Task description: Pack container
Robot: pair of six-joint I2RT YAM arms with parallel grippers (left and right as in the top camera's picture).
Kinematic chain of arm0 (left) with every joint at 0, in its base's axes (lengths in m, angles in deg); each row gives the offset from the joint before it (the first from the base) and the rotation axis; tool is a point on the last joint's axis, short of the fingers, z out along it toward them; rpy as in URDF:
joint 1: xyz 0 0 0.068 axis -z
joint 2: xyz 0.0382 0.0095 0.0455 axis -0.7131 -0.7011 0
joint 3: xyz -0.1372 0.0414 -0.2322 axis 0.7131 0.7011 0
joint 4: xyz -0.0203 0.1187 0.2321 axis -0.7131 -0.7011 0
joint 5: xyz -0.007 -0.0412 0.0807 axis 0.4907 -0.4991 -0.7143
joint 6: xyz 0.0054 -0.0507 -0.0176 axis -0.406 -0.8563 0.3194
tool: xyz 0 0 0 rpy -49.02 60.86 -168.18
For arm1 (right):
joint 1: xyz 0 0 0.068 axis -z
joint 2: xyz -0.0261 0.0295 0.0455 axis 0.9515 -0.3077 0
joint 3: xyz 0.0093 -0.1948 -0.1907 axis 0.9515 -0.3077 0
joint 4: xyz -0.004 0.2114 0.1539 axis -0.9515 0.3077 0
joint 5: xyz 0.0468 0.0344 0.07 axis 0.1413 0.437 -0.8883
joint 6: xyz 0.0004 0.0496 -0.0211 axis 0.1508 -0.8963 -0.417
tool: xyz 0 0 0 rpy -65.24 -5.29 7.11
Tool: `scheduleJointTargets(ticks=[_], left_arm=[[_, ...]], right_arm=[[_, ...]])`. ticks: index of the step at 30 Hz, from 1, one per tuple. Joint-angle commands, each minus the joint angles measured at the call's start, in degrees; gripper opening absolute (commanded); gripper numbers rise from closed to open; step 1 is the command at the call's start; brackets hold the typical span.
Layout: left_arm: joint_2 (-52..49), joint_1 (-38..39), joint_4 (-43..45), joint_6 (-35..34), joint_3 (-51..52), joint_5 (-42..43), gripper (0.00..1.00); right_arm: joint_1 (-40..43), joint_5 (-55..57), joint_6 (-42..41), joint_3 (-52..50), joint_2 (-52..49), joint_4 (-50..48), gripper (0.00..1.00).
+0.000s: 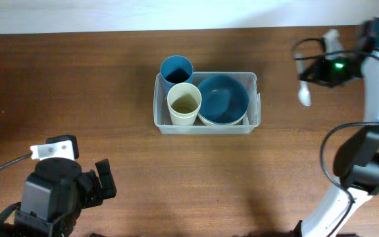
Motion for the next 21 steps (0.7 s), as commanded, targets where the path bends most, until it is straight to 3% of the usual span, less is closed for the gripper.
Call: scheduleJointTargets(ticks=[1, 10, 21], left_arm=[[0.2, -0.2, 0.0, -0.5, 0.2, -0.6, 1.00], [0.2, -0.2, 0.0, -0.5, 0.2, -0.6, 1.00], [0.2, -0.2, 0.0, -0.5, 0.2, -0.6, 1.00]], right_arm=[[-6.2, -2.0, -0.9, 1.2, 1.8, -0.5, 0.04], [-15.0, -0.4, -3.0, 1.2, 1.7, -3.3, 0.04], [-15.7, 3.0, -11.7, 1.1, 1.7, -1.4, 0.04]])
